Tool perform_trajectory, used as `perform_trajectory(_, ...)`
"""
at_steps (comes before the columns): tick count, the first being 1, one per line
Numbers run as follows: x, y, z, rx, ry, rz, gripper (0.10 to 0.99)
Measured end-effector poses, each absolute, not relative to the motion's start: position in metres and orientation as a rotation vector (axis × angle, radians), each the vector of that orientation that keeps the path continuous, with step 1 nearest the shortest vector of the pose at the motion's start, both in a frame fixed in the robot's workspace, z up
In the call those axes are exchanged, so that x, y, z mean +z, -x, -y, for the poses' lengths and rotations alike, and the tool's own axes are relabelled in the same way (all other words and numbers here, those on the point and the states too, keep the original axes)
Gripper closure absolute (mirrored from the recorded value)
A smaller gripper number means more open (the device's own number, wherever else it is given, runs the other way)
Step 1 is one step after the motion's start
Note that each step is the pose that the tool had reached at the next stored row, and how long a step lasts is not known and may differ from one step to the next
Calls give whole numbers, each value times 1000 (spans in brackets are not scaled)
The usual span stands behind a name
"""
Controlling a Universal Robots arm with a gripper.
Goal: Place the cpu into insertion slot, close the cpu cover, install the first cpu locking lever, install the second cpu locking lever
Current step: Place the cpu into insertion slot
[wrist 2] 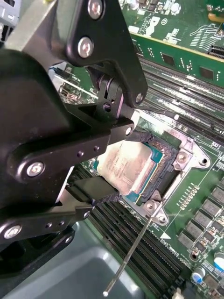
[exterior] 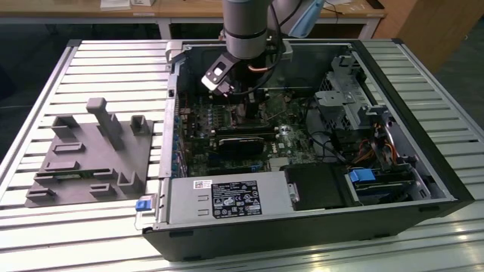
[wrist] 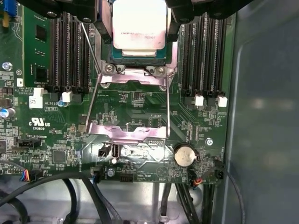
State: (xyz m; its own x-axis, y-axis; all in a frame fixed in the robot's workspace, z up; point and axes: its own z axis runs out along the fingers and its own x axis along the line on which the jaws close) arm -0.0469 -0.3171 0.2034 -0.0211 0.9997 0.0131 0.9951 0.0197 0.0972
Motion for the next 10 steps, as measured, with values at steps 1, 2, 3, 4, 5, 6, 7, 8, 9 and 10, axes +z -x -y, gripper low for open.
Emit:
perform_trajectory(1,203,47,317,121,-2158,-2198,545)
perform_trajectory(2,203,47,317,121,-2160,-2196,545)
perform_trajectory(3,202,47,317,121,-2163,-2192,545)
perform_trajectory(4,202,47,317,120,-2166,-2190,545)
perform_trajectory(5,202,47,317,120,-2167,-2188,545)
perform_trajectory(6,201,47,317,120,-2168,-2187,545)
perform_trajectory(7,201,47,317,120,-2168,-2187,545)
perform_trajectory(8,200,47,317,120,-2168,-2187,545)
perform_trajectory(9,199,47,317,119,-2167,-2187,545)
perform_trajectory(10,199,47,317,119,-2167,-2187,545)
